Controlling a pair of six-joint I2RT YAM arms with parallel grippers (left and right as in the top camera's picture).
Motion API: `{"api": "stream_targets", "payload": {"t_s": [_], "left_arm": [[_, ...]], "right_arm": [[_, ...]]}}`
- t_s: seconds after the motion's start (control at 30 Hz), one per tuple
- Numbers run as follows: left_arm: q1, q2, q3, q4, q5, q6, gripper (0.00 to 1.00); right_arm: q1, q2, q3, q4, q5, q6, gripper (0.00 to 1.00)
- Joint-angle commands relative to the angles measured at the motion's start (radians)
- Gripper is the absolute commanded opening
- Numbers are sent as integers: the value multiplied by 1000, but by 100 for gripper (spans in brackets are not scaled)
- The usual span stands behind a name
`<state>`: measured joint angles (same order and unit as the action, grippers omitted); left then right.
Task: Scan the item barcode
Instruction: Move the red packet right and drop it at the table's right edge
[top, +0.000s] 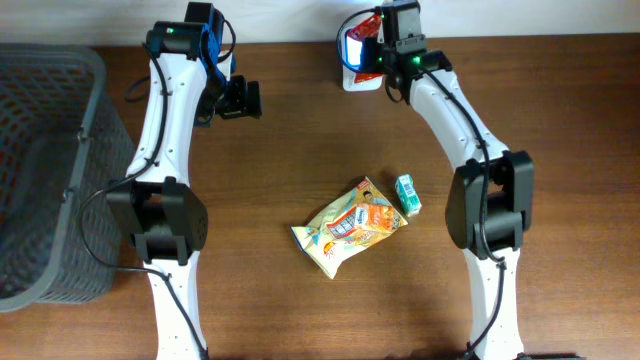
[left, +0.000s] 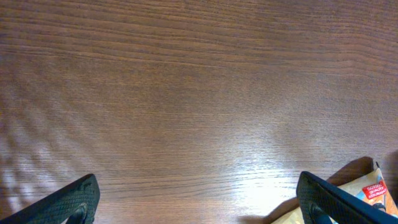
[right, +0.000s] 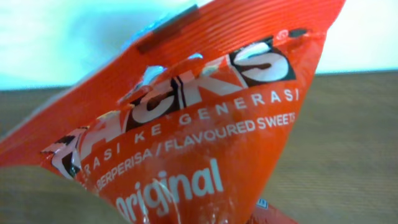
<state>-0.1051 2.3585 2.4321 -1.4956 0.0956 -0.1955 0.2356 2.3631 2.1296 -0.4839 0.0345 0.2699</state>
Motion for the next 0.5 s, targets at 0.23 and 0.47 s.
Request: {"api": "stream_targets", "payload": {"t_s": [0.23, 0.47], "left_arm": [[3, -18, 3, 2, -7, 10, 99], [3, -18, 3, 2, -7, 10, 99]], "right_arm": [[-513, -295, 17, -607, 256, 211, 4], [-820, -183, -148, -658, 205, 206, 4]]}}
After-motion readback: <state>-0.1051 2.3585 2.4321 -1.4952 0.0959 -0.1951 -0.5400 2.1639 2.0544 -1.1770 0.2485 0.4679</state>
